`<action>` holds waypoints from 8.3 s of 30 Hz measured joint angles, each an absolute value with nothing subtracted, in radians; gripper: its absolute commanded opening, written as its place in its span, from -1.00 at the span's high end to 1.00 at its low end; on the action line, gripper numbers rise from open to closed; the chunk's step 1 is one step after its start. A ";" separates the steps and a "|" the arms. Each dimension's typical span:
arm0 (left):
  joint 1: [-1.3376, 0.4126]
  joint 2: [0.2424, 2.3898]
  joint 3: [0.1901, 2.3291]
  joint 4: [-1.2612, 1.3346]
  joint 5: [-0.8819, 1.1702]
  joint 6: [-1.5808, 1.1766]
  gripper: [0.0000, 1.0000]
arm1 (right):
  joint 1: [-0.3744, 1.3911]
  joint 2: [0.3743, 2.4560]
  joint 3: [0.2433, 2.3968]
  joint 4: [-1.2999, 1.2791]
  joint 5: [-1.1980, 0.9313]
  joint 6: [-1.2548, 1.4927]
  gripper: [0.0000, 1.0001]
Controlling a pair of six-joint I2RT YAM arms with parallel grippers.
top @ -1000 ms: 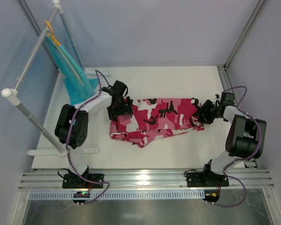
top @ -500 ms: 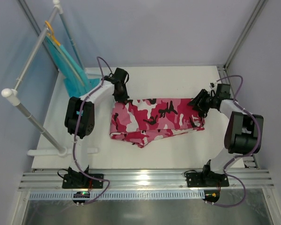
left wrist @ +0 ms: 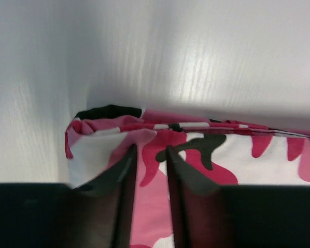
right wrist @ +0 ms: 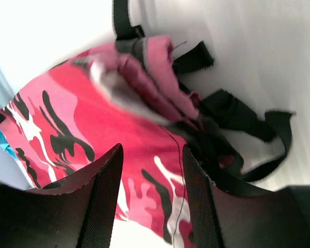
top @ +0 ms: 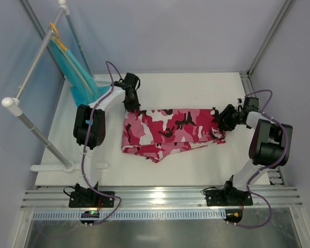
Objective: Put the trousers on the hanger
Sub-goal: Grab a hanger with the left arm
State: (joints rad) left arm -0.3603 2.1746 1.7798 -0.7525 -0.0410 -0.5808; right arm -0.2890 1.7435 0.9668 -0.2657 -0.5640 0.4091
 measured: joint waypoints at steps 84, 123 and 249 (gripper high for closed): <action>-0.012 1.394 1.684 -0.648 -0.197 -0.630 -0.19 | 0.116 1.213 1.084 -0.580 -0.485 0.319 -0.61; 0.043 1.323 1.633 -0.670 -0.227 -0.586 -0.05 | 0.116 1.213 1.066 -0.576 -0.493 0.318 -0.60; 0.047 1.077 1.675 -1.008 -0.099 -0.328 0.99 | 0.116 1.087 0.999 -0.588 -0.545 0.310 -0.61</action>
